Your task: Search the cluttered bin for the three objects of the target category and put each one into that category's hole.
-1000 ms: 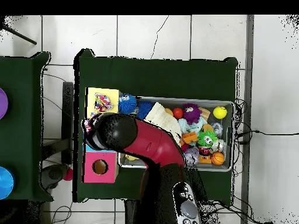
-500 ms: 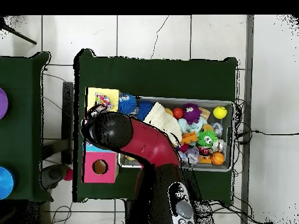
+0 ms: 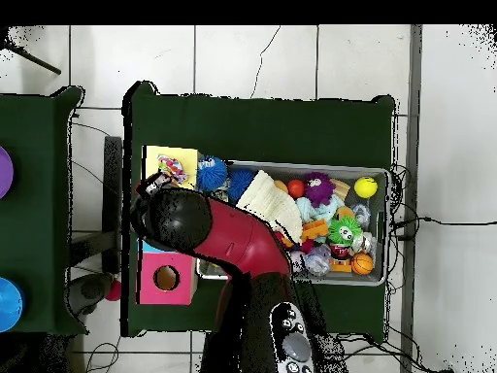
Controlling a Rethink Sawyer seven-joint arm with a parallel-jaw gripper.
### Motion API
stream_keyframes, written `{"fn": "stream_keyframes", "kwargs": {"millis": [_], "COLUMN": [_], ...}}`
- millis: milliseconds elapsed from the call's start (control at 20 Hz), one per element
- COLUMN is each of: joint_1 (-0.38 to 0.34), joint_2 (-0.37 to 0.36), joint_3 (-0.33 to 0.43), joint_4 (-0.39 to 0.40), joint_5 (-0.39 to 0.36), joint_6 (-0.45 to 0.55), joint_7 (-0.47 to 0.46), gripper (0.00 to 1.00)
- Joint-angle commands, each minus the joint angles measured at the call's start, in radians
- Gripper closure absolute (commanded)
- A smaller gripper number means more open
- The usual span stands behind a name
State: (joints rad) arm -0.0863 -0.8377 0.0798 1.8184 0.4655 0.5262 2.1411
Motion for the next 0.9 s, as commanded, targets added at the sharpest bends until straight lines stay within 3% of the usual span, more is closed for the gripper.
{"fn": "stream_keyframes", "kwargs": {"millis": [50,300,700,900], "joint_1": [0.009,0.004,0.031,0.015], "joint_2": [0.078,0.092,0.098,0.091], "joint_3": [0.027,0.052,0.024,0.050], "joint_4": [0.031,0.067,0.070,0.103], "joint_5": [-0.010,0.019,-0.016,0.007], "joint_6": [-0.069,-0.114,-0.079,-0.094], "joint_7": [0.144,0.153,0.142,0.140], "gripper": [0.00,0.00,0.00,0.00]}}
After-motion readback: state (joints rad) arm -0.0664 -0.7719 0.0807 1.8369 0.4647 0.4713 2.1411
